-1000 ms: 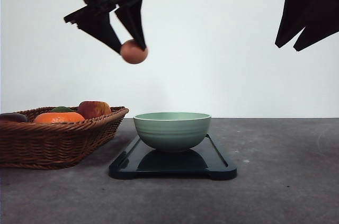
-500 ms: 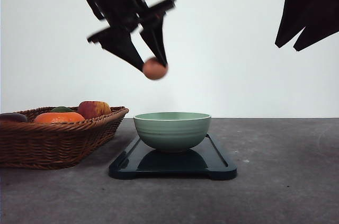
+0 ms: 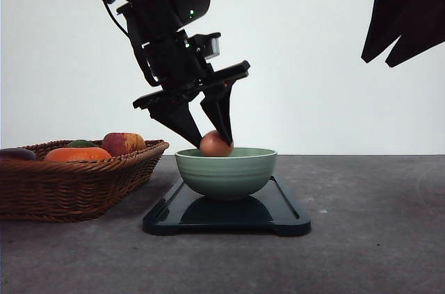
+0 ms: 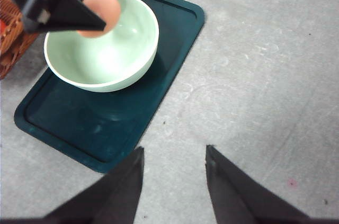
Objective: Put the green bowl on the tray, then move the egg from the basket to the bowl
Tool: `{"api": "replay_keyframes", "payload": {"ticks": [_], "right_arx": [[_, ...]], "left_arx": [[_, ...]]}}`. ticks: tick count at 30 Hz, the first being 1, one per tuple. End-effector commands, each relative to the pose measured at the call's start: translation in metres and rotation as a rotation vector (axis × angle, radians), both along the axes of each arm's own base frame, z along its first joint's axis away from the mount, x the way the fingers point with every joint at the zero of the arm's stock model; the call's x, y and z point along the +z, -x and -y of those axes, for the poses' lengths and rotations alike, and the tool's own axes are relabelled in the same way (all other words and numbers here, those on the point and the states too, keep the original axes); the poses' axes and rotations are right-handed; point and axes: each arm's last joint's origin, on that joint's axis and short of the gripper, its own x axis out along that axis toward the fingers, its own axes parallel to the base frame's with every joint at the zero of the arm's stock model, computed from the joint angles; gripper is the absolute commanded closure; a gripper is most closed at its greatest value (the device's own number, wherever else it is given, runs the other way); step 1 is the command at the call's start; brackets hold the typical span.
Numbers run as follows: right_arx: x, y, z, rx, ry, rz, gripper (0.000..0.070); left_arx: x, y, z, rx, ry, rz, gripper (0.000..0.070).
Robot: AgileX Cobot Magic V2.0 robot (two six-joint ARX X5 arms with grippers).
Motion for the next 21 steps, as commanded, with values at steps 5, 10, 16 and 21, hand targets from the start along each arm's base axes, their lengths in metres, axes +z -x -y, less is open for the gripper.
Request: {"api": "replay_keyframes", "payload": {"ticks": [5,10,16,21], "right_arx": [[0.002,-0.002,-0.002,-0.004,-0.005,0.005,0.0472],[0.002,-0.002,-0.002,-0.005,-0.005,0.005,0.0472],[0.002,-0.002,-0.002,-0.006,-0.007,0.003,0.0472],[0.001,-0.001,-0.001,-0.006,-0.003,-0.005,0.0472]], "left_arx": [[-0.019,-0.006,0.012,-0.031,-0.026,-0.02,0.0441],[-0.033,-0.006,0.016,-0.042,-0.05,-0.052,0.044],[-0.033,-0.002,0.022,-0.058,-0.05,-0.051,0.043],[-0.034,0.0,0.024,-0.065,-0.054,-0.058,0.0392]]}}
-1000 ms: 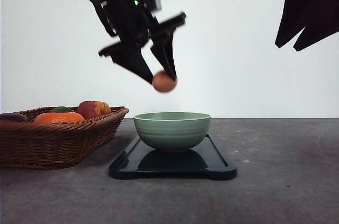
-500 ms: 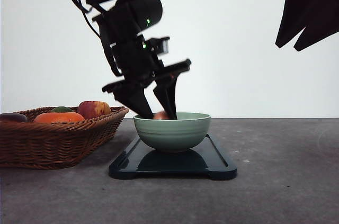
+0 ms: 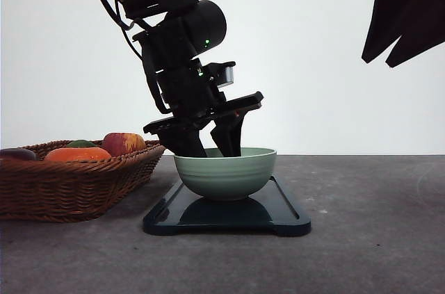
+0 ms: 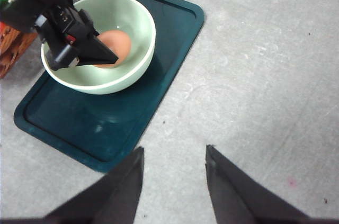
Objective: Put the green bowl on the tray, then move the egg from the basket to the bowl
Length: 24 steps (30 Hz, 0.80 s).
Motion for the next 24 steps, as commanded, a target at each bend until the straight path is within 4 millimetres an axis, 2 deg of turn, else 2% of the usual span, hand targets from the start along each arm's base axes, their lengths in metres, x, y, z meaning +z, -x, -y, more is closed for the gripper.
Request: {"api": "replay_keyframes", "payload": {"ticks": [1,4,10,16,24], "right_arx": [[0.001,-0.001,-0.002,-0.006,-0.004,-0.002,0.0472],[0.001,-0.001,-0.001,-0.006,-0.001,-0.008,0.0472],[0.001,-0.001,-0.001,-0.006,0.001,-0.011,0.0472],[0.001,-0.001,-0.001,-0.006,0.001,-0.012,0.0472],[0.001,-0.001,-0.001,-0.005,0.001,-0.011,0.0472]], "left_arx": [[-0.003,-0.002,0.007,-0.022,-0.006,0.005,0.0361],[0.0,-0.002,0.007,-0.022,-0.003,0.009,0.0295],[0.021,-0.002,0.007,-0.022,0.012,0.03,0.0295],[0.066,0.008,0.0,-0.017,0.052,0.081,0.0297],[0.13,0.035,-0.029,0.062,0.148,0.15,0.0308]]}}
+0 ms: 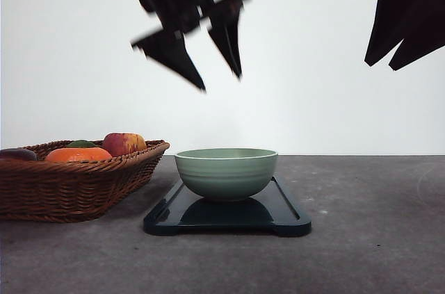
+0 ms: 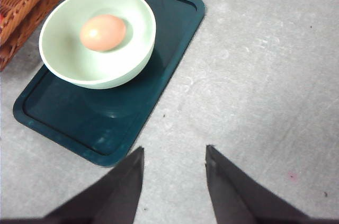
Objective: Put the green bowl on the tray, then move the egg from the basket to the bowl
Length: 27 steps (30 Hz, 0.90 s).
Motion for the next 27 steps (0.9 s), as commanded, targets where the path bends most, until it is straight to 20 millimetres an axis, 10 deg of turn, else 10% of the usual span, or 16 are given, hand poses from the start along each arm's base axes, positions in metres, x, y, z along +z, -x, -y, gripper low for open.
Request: {"api": "replay_keyframes", "payload": {"ticks": [1,9,18,27], "right_arx": [[0.002,-0.002,-0.002,-0.005,-0.006,0.004,0.0472],[0.002,-0.002,-0.002,-0.003,-0.004,0.005,0.0472],[0.002,-0.002,-0.002,0.01,0.008,0.013,0.0472],[0.001,-0.001,-0.002,0.018,0.005,-0.004,0.0471]], "left_arx": [[0.013,0.005,-0.004,0.021,0.021,0.027,0.031],[0.024,0.06,-0.053,0.078,0.034,0.184,0.031],[-0.011,0.124,-0.122,0.19,0.025,0.201,0.031],[-0.028,0.164,-0.148,0.246,0.02,0.138,0.031]]}}
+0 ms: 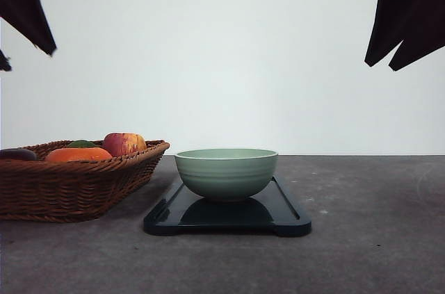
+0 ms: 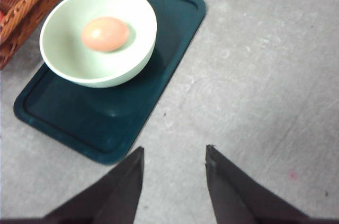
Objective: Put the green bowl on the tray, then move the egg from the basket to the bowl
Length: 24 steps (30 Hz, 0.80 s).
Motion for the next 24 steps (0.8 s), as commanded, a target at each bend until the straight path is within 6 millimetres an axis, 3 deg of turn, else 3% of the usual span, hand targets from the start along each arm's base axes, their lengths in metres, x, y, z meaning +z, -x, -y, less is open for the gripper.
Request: {"api": "replay_keyframes", "payload": {"ticks": [1,3,4,5,6,7,24], "right_arx": [[0.0016,-0.0011,-0.0018,0.009,0.0,0.003,0.0471],[0.0021,-0.0016,-0.0019,0.008,-0.001,0.01,0.0475],[0.0025,-0.002,-0.0021,0.007,-0.004,0.016,0.052],[0.003,-0.0023,-0.0023,0.007,-0.007,0.022,0.0605],[0.0031,-0.0025,-0.0024,0.008,-0.007,0.024,0.0669],[0.0032,-0.0025,-0.0024,0.009,-0.008,0.025,0.0696],[0.0037,-0.0026,-0.0032,0.026,-0.025,0.024,0.0687]], "left_arx": [[0.0034,0.002,-0.0004,0.007,0.008,-0.007,0.031],[0.0044,0.0045,-0.0017,0.006,0.009,-0.003,0.031],[0.0051,0.0048,-0.0018,0.005,0.01,0.003,0.0346],[0.0057,0.0045,-0.0016,0.003,0.012,0.012,0.0413],[0.006,0.0045,-0.0016,-0.001,0.009,0.016,0.0603],[0.0063,0.0045,-0.0016,-0.003,0.008,0.019,0.0698],[0.0069,0.0046,-0.0016,-0.007,0.009,0.027,0.07]]}}
